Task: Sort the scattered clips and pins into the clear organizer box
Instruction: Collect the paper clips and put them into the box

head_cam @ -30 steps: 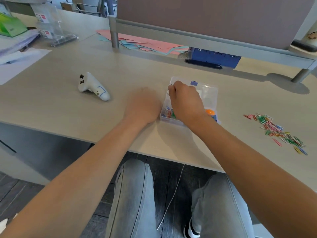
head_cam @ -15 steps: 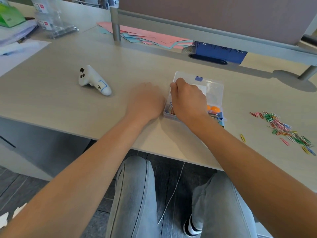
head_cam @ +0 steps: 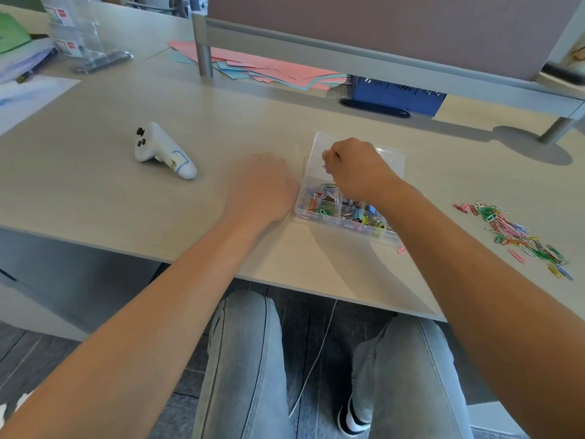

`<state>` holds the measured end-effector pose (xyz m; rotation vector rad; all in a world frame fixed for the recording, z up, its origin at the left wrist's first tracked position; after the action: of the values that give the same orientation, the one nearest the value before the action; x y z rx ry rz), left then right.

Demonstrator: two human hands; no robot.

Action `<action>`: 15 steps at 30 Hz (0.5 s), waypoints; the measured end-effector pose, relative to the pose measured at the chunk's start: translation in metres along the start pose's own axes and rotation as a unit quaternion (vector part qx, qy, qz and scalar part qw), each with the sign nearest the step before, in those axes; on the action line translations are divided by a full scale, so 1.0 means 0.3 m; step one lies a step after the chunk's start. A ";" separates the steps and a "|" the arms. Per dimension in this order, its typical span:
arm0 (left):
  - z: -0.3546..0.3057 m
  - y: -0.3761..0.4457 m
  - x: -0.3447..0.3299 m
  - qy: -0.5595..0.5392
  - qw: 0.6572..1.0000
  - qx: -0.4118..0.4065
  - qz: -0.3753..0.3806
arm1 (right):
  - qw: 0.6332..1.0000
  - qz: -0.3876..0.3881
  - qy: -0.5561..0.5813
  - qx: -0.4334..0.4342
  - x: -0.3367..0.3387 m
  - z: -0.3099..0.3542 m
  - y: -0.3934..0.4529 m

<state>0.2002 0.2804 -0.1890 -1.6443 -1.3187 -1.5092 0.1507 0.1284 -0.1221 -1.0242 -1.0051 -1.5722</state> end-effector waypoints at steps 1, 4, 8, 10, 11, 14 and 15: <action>0.000 0.001 0.000 0.000 1.000 0.000 0.001 | 1.000 0.020 -0.016 0.011 0.001 -0.001 0.002; -0.001 0.002 0.000 -0.001 1.000 0.000 0.001 | 0.997 0.046 -0.054 0.028 -0.009 0.002 0.011; 0.002 0.001 -0.002 0.000 1.000 -0.001 -0.002 | 0.994 0.051 -0.082 0.048 -0.032 0.017 0.024; 0.003 0.001 -0.003 -0.003 1.000 -0.001 -0.003 | 0.993 0.052 -0.090 0.056 -0.039 0.021 0.028; 0.004 0.002 -0.003 -0.005 1.000 -0.002 -0.004 | 0.992 0.054 -0.099 0.058 -0.041 0.022 0.030; 0.005 0.004 -0.006 -0.004 1.000 -0.003 -0.005 | 0.992 0.055 -0.097 0.058 -0.037 0.026 0.029; 0.005 0.005 -0.008 -0.004 1.000 -0.004 -0.004 | 0.993 0.056 -0.092 0.057 -0.034 0.028 0.029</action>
<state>0.2025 0.2805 -0.1913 -1.6521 -1.3273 -1.5165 0.1622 0.1374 -0.1282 -1.1419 -1.1295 -1.3328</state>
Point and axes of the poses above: each hand's wrist, its own y-axis towards the middle knuckle, its own x-axis out of the back of the hand, z = x × y, the point moved 4 cm from there along y, towards the middle knuckle
